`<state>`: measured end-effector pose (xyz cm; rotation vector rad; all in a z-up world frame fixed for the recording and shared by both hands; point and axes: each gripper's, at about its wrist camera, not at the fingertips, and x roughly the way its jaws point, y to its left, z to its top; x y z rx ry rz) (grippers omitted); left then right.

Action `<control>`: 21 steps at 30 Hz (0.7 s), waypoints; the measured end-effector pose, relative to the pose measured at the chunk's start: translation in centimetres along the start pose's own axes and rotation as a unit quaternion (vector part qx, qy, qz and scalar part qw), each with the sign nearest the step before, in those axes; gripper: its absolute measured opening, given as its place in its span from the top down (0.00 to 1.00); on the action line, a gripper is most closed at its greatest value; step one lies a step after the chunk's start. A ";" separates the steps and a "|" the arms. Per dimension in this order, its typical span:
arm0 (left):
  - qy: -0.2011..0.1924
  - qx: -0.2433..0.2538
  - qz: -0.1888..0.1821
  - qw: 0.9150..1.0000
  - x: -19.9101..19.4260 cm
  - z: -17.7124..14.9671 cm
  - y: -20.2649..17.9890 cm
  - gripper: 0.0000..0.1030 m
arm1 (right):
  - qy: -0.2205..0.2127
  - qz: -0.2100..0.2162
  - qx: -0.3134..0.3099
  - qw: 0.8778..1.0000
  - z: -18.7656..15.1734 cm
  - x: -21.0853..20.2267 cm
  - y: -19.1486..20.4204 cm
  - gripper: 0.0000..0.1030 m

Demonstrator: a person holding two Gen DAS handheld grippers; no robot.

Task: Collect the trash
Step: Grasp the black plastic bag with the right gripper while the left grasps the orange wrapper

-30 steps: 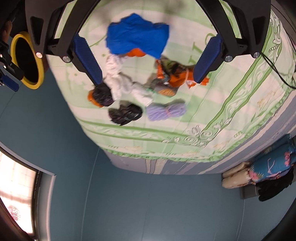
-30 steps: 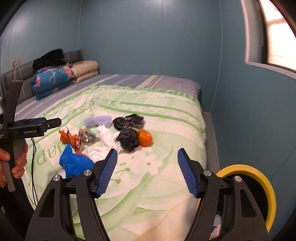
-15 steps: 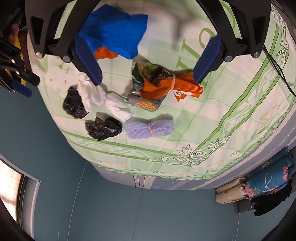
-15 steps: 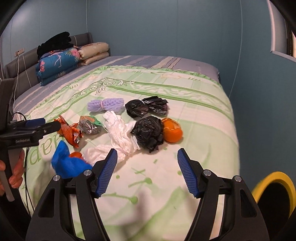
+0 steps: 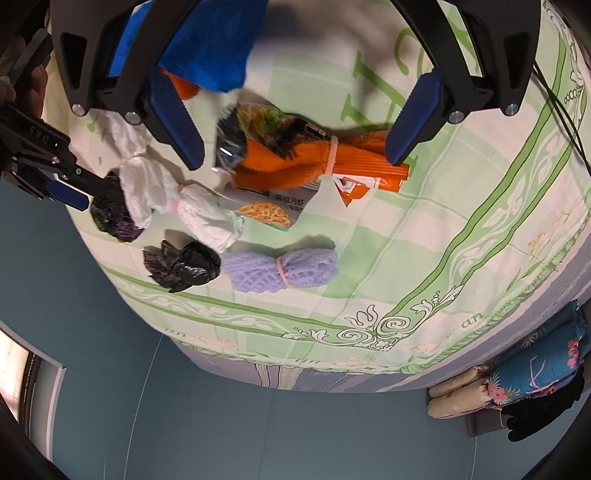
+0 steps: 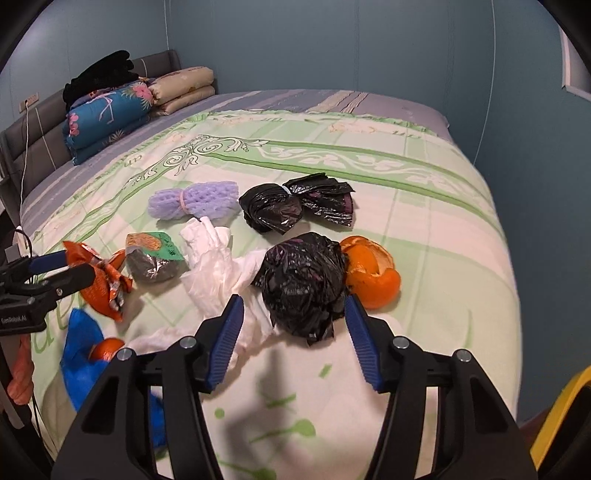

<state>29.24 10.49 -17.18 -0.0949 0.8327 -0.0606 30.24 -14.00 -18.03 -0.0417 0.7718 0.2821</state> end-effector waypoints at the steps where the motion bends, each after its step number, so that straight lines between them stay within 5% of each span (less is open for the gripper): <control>1: 0.005 -0.001 -0.002 1.000 0.3 0.1 0.1 0.08 | 0.006 0.004 0.006 1.000 0.2 0.5 -0.2 0.50; 4: 0.015 0.000 0.000 1.000 1.4 0.3 0.1 0.11 | 0.019 0.006 0.021 1.000 0.6 2.1 -0.8 0.51; 7: 0.030 -0.001 -0.003 1.000 2.7 0.7 0.2 0.26 | 0.030 0.015 0.039 0.999 1.0 3.4 -1.5 0.54; 9: 0.047 -0.011 -0.010 0.999 3.8 0.8 0.7 0.52 | 0.038 0.022 0.047 0.998 1.3 4.2 -1.7 0.59; 10: 0.056 -0.018 -0.011 0.998 4.4 0.8 1.0 0.56 | 0.040 0.024 0.049 0.998 1.4 4.4 -1.8 0.61; 21: 0.028 -0.061 -0.044 0.997 2.1 1.8 3.0 0.80 | 0.030 0.033 0.062 0.997 3.0 4.1 -1.8 0.78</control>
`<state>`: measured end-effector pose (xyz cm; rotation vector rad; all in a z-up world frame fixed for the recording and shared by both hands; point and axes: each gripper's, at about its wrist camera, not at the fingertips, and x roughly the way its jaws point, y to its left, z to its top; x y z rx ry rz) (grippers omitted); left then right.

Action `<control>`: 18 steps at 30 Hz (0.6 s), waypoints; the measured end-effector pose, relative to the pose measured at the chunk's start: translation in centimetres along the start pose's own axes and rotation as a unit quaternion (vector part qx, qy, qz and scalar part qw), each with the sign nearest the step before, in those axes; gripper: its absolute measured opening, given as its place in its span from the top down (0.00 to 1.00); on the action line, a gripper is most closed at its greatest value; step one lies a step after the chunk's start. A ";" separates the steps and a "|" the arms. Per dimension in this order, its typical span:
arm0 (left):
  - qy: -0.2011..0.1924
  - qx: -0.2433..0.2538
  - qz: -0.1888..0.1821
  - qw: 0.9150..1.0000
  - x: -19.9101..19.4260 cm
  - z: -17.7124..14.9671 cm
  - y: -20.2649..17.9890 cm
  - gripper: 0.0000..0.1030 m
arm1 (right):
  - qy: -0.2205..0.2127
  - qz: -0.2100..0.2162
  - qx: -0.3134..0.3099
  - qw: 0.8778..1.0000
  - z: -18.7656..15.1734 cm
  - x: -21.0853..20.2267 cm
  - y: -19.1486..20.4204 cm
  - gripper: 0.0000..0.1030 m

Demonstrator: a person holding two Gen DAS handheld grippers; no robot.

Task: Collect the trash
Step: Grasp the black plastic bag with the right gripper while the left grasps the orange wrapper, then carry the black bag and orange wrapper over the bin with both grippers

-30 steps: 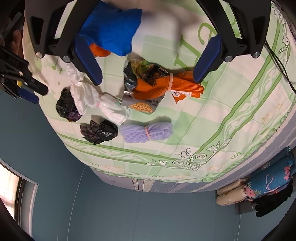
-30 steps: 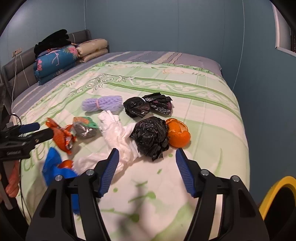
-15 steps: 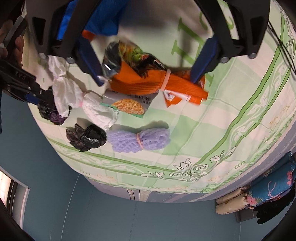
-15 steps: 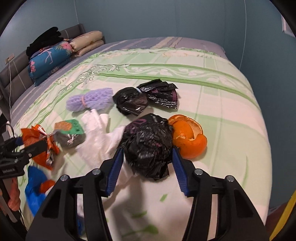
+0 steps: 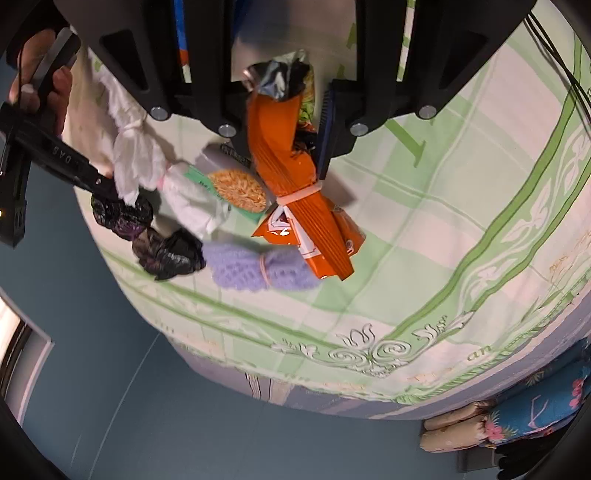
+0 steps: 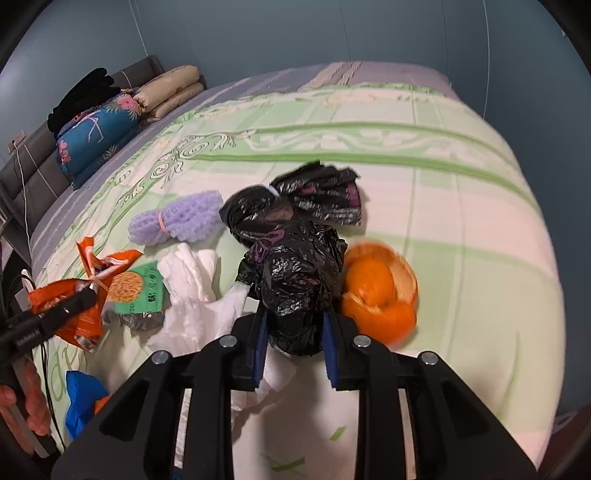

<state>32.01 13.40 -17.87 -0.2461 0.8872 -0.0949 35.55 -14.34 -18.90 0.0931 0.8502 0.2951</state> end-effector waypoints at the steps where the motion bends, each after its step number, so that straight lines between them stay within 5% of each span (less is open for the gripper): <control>1: -0.004 -0.004 -0.003 1.000 -0.3 0.1 0.2 0.80 | -0.007 0.001 0.000 1.000 0.2 -0.4 0.1 0.78; 18: -0.106 0.001 -0.012 0.994 -8.3 1.3 -0.9 0.82 | -0.103 0.020 -0.006 0.994 2.3 -10.0 1.5 0.78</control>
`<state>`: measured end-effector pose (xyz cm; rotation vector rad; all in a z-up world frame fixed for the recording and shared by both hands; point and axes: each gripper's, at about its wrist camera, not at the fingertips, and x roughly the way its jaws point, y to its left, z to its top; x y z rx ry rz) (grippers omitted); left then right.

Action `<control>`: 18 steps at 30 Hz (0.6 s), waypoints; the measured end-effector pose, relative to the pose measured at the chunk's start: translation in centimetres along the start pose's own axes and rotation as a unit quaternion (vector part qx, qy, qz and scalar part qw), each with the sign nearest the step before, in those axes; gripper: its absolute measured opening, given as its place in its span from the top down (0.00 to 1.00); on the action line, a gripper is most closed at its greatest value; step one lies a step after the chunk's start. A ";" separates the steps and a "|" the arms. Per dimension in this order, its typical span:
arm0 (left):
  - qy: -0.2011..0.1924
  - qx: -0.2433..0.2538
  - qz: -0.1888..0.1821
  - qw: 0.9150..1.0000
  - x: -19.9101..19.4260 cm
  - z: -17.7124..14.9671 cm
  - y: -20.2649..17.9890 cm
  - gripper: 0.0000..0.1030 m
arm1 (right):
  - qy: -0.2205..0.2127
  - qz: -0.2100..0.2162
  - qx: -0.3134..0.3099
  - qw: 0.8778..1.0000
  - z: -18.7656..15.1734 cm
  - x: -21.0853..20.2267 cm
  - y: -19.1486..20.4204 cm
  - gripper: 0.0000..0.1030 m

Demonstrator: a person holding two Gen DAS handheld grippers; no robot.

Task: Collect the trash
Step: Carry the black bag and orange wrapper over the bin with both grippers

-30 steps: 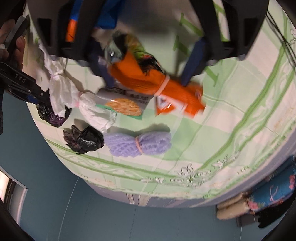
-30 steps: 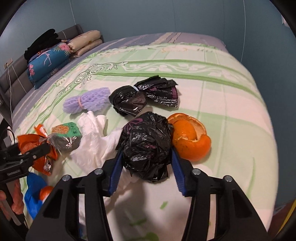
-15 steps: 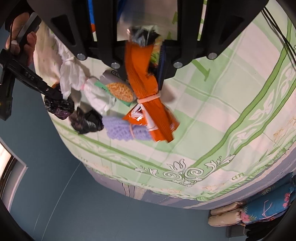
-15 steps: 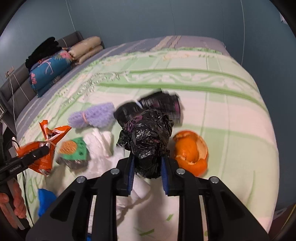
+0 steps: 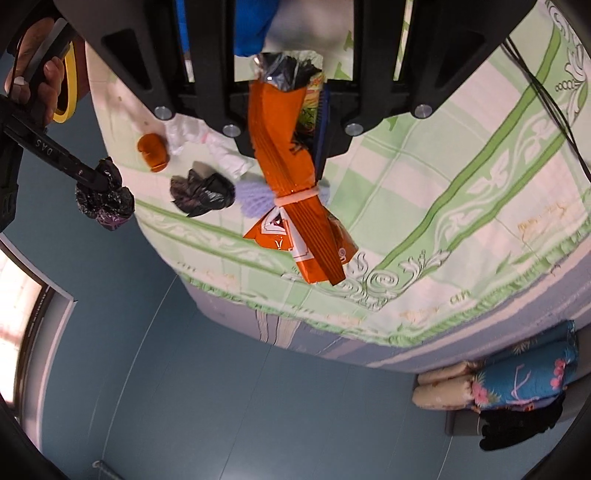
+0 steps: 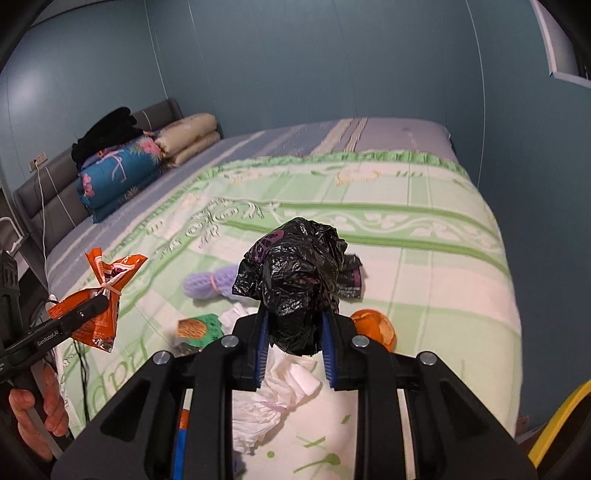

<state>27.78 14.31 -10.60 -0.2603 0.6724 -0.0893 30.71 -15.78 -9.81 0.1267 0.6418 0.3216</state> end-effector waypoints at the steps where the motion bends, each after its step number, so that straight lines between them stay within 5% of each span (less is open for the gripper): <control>1: -0.004 0.001 -0.001 1.000 -0.5 0.1 -0.3 0.82 | -0.006 -0.001 0.000 1.000 0.1 -0.6 0.0 0.78; 18: -0.072 0.061 -0.050 0.994 -8.8 1.7 -9.6 0.82 | -0.107 -0.023 0.000 0.994 0.2 -14.0 -3.2 0.78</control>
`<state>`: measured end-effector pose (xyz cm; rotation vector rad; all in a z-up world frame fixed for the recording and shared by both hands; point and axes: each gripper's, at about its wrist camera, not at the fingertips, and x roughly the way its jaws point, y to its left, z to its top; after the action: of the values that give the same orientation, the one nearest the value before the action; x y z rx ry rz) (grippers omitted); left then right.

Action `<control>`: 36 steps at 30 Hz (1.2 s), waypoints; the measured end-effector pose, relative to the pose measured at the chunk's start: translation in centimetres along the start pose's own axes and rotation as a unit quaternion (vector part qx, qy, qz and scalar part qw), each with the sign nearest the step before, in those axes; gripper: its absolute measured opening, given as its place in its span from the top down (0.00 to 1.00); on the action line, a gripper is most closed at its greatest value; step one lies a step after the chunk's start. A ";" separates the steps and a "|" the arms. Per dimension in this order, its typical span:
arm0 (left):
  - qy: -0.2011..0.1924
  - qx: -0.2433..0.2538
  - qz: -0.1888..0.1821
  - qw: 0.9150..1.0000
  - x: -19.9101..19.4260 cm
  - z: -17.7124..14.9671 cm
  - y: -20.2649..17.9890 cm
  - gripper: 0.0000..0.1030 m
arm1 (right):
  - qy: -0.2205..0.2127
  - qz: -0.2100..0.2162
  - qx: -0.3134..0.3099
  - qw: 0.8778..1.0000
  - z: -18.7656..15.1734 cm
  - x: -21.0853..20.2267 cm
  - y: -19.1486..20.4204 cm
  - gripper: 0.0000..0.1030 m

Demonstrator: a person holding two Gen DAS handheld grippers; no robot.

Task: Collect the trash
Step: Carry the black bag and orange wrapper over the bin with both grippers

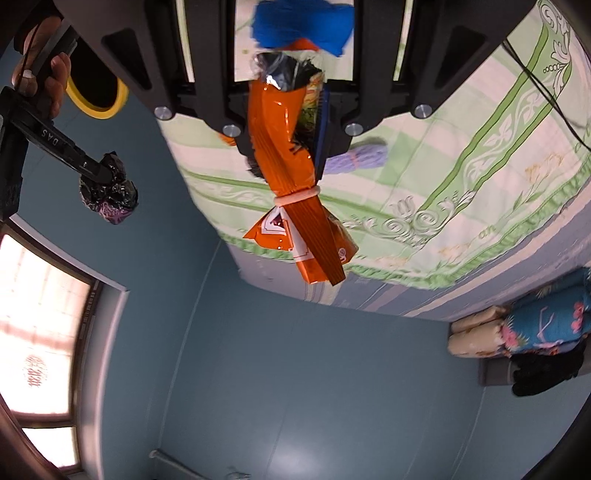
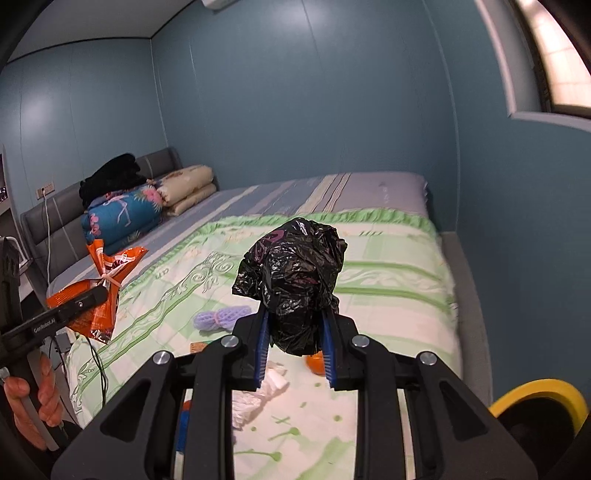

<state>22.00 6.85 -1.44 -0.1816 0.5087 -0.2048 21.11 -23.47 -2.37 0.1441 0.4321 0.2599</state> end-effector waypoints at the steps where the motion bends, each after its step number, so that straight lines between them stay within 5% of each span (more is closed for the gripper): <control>1: -0.002 0.005 -0.004 1.000 -0.2 0.1 -0.7 0.82 | -0.005 -0.003 -0.001 1.000 0.0 -0.7 -0.3 0.78; 16: -0.004 0.064 -0.106 0.992 -0.9 -0.3 -13.5 0.82 | -0.065 -0.078 0.001 0.995 -1.0 -11.5 -6.1 0.78; 36: 0.047 0.143 -0.222 0.963 1.8 -5.1 -28.5 0.82 | -0.069 -0.179 0.030 0.981 -5.1 -19.6 -12.8 0.78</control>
<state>16.75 -21.65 -0.27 0.0003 0.5218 -0.7244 4.56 -40.75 -1.74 0.1401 0.3214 -0.1180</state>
